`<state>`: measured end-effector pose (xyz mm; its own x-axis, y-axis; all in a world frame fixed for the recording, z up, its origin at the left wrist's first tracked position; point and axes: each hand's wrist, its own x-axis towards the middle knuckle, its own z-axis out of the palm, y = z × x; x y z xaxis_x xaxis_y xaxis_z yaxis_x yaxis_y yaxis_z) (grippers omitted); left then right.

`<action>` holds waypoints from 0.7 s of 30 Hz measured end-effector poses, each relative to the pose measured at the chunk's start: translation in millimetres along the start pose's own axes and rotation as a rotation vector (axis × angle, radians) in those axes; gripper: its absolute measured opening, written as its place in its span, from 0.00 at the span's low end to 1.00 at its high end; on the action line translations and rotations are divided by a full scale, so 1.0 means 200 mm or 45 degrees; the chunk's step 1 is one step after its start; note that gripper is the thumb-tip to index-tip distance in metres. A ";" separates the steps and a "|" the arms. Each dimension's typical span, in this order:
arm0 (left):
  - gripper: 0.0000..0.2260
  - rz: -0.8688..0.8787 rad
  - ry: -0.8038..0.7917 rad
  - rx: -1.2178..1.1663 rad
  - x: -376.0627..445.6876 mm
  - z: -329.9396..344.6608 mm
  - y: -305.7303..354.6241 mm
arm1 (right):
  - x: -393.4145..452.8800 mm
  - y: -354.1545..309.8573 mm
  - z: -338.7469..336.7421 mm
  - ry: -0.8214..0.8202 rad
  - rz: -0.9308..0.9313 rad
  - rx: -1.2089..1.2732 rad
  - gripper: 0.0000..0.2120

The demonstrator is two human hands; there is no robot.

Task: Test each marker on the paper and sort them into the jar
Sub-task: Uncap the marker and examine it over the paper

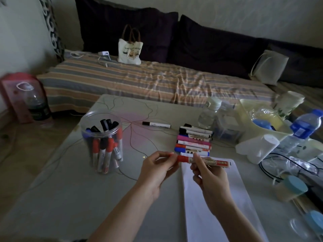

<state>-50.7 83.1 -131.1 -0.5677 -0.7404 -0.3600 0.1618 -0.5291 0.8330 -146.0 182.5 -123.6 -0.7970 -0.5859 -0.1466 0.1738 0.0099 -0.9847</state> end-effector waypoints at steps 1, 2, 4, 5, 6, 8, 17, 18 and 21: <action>0.06 0.002 0.003 0.017 0.00 0.01 -0.01 | 0.00 0.01 0.00 0.005 0.005 0.008 0.15; 0.06 0.007 0.013 0.019 0.00 0.02 -0.01 | 0.01 0.01 0.01 0.008 0.007 0.017 0.15; 0.07 0.034 0.056 0.006 0.01 0.03 -0.03 | 0.01 0.02 0.01 0.001 0.025 0.057 0.16; 0.07 0.054 0.080 0.006 0.01 0.04 -0.04 | 0.02 0.02 0.02 -0.010 0.044 0.090 0.16; 0.06 0.079 0.095 0.012 0.01 0.05 -0.05 | 0.02 0.02 0.02 -0.019 0.066 0.129 0.16; 0.05 0.128 0.095 0.035 0.01 0.06 -0.06 | 0.01 0.02 0.02 -0.027 0.110 0.218 0.15; 0.07 0.179 0.076 -0.220 0.05 0.08 -0.03 | 0.03 -0.01 0.01 -0.047 0.228 0.502 0.12; 0.07 0.202 0.109 -0.300 0.06 0.07 0.00 | 0.03 -0.02 0.00 -0.037 0.250 0.549 0.12; 0.08 0.376 0.148 -0.345 0.04 0.02 0.09 | 0.00 -0.03 -0.06 -0.125 0.261 0.402 0.09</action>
<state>-55.7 68.3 -117.7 -0.3724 -0.9104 -0.1802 0.5192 -0.3653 0.7727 -153.6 191.4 -118.2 -0.6708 -0.6725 -0.3127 0.5056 -0.1061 -0.8562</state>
